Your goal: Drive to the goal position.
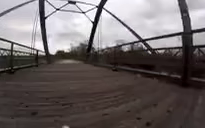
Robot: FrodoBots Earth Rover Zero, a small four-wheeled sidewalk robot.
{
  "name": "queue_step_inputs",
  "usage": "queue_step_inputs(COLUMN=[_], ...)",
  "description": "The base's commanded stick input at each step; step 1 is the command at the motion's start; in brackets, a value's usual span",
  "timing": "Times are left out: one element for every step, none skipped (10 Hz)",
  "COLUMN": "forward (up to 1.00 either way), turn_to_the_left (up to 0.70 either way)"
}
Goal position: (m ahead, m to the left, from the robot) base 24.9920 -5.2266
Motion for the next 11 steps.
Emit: queue_step_inputs(forward=[0.0,0.0,0.0,0.0,0.15,0.91,1.0,1.0,1.0,1.0,1.0], turn_to_the_left=[0.0,0.0,0.0,0.0,0.0,0.0,0.0,0.0,0.0,0.0,0.01])
